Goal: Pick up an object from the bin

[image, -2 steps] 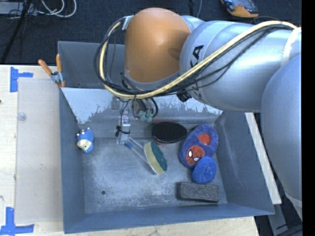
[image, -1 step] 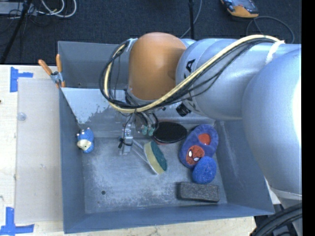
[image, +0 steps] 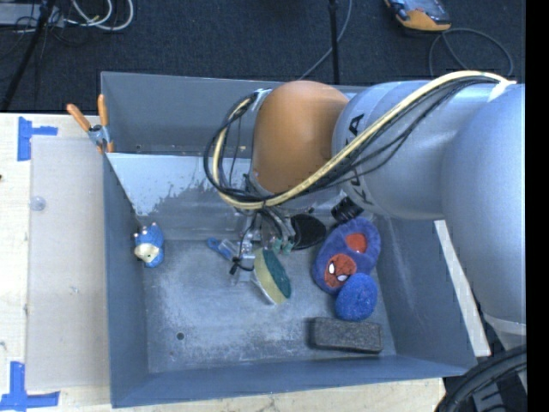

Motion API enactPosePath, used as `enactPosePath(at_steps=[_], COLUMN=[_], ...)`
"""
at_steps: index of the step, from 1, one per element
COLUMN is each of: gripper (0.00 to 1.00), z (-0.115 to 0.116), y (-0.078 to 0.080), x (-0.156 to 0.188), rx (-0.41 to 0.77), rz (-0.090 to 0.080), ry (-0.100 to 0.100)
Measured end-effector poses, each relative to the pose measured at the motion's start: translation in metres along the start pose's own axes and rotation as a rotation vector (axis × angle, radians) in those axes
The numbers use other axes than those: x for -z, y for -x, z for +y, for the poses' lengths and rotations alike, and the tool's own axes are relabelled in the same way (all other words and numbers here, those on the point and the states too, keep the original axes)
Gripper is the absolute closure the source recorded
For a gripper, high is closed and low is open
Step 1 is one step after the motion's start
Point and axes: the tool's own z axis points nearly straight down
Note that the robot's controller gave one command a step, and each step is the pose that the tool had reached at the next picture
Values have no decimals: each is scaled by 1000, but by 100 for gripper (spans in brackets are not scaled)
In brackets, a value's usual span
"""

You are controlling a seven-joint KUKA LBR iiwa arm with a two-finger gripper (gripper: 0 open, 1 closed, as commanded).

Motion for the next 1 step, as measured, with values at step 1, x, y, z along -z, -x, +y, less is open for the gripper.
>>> enactPosePath(at_steps=[1], gripper=[0], z=[-23], y=[22], x=[-28], rx=[-103], rz=[-6], ry=[3])
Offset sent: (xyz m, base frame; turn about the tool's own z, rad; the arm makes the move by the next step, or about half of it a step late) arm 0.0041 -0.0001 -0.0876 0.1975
